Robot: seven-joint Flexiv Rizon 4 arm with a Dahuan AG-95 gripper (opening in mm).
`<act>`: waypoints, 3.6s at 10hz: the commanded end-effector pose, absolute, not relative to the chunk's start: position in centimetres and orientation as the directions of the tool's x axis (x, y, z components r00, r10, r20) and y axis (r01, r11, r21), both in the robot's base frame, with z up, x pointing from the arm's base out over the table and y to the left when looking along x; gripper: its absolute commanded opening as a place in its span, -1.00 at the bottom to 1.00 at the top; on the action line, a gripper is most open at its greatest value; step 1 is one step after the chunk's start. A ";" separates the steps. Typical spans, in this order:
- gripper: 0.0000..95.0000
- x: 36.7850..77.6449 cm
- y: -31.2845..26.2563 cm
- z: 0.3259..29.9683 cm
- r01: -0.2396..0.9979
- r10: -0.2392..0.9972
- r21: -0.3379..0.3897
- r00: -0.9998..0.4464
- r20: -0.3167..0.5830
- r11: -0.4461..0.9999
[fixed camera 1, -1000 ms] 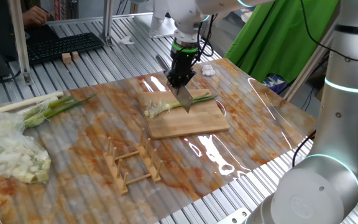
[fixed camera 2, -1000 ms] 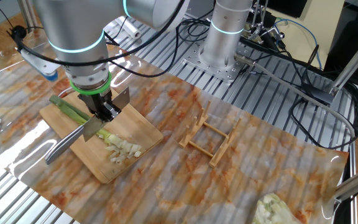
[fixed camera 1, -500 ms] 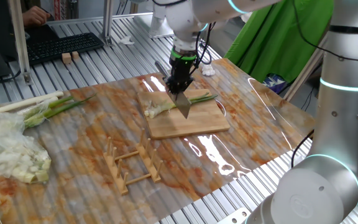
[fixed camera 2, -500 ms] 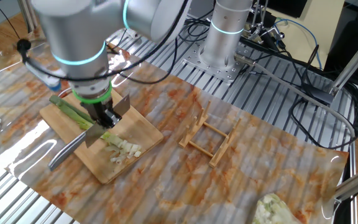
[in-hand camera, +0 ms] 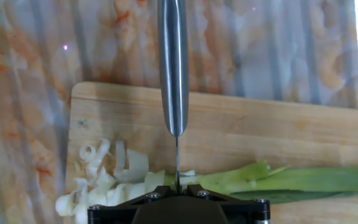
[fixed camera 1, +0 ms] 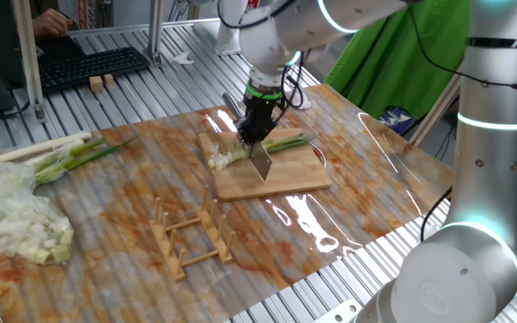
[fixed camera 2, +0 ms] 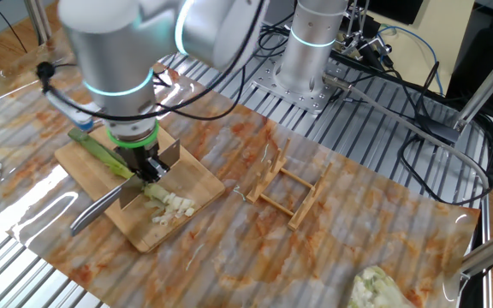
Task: Chop the scallions
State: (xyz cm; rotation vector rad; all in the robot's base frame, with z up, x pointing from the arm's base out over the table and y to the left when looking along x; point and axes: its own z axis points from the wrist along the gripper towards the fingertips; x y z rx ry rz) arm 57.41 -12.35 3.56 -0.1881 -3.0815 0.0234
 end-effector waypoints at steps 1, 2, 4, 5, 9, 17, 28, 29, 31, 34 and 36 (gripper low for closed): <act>-1.00 57.7 -13.0 2.0 0.117 0.117 0.003 -0.989 0.088 0.993; -1.00 57.6 -12.5 2.9 0.125 0.125 -0.006 -0.987 0.101 0.992; -1.00 57.3 -11.7 6.5 0.140 0.144 -0.041 -0.983 0.117 0.989; -1.00 57.3 -11.7 7.2 0.146 0.148 -0.027 -0.982 0.121 0.989; -1.00 57.1 -11.6 7.7 0.136 0.139 -0.035 -0.983 0.116 0.990; -1.00 58.0 -13.7 9.3 0.079 0.083 -0.039 -0.991 0.108 0.996; -1.00 58.4 -14.3 9.0 0.087 0.089 -0.026 -0.990 0.110 0.996; -1.00 58.4 -14.3 9.0 0.086 0.088 -0.026 -0.990 0.109 0.996; -1.00 58.4 -14.3 9.0 0.100 0.103 -0.027 -0.988 0.116 0.995; -1.00 58.4 -14.3 9.0 0.136 0.138 -0.030 -0.984 0.112 0.990; -1.00 58.4 -14.3 9.0 0.163 0.165 -0.032 -0.980 0.111 0.986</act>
